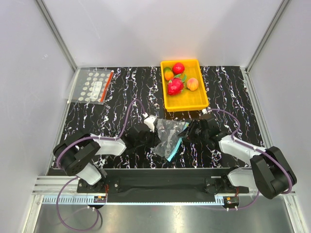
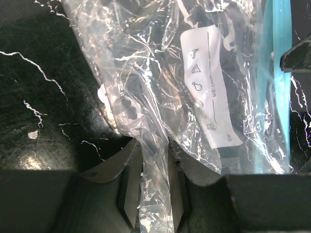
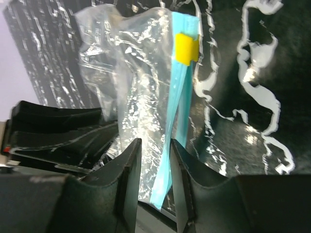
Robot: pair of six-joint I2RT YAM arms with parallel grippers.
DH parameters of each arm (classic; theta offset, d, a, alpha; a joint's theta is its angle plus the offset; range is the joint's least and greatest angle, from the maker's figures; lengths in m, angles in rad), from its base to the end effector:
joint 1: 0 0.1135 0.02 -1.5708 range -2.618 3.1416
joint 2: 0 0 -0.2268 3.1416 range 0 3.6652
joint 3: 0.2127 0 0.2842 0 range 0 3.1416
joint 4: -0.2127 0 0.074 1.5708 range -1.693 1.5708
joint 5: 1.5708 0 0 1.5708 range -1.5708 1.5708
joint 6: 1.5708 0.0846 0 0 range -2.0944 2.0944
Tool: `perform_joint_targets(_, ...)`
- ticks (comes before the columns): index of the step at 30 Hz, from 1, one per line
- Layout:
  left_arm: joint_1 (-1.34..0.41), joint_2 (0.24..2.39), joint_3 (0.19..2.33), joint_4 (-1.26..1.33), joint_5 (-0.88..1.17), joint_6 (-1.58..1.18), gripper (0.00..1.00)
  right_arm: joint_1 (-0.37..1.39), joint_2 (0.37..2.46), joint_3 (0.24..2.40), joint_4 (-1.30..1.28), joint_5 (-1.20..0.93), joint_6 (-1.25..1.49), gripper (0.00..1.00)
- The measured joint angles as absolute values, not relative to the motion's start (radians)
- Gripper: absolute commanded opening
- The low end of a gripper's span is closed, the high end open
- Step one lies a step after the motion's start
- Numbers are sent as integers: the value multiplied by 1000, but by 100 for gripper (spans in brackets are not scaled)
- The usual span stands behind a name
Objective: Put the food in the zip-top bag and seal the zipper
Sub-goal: Pick up the zipper food storage bag at the center of the board.
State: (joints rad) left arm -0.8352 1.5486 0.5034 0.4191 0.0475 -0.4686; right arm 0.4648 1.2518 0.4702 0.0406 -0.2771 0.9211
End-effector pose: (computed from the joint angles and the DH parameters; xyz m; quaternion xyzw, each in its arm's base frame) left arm 0.2216 -0.2508 0.0372 0.1729 0.8734 -0.2928 0.3487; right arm 0.2604 0.1565 0.0709 0.1508 0.8955 0.3523 0.2264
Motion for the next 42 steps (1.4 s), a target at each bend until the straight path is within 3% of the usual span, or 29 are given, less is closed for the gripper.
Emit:
perform_joint_targets(10, -854, 1554, 505, 424, 28, -469, 30, 466, 1147, 448, 99, -288, 933, 18)
perform_joint_targets(15, -878, 1554, 510, 419, 12, -466, 35, 466, 1114, 447, 115, -289, 930, 0)
perform_joint_targets(19, -920, 1532, 511, 392, -27, -441, 50, 467, 1113, 449, 107, -289, 920, 0)
perform_joint_targets(20, -926, 1522, 511, 376, -36, -437, 60, 467, 1111, 451, 97, -288, 917, 0)
perform_joint_targets(22, -937, 1488, 520, 313, -62, -421, 70, 467, 1102, 456, 76, -284, 913, 0)
perform_joint_targets(31, -940, 1142, 533, 133, -212, -374, 87, 472, 997, 488, -57, -251, 893, 0)
perform_joint_targets(32, -943, 1064, 540, 83, -249, -365, 99, 475, 981, 493, -89, -245, 893, 0)
perform_joint_targets(36, -990, 962, 529, 30, -319, -336, 99, 482, 978, 509, -128, -236, 893, 0)
perform_joint_targets(42, -1012, 673, 375, 176, -465, -350, 99, 485, 973, 548, -173, -217, 893, 0)
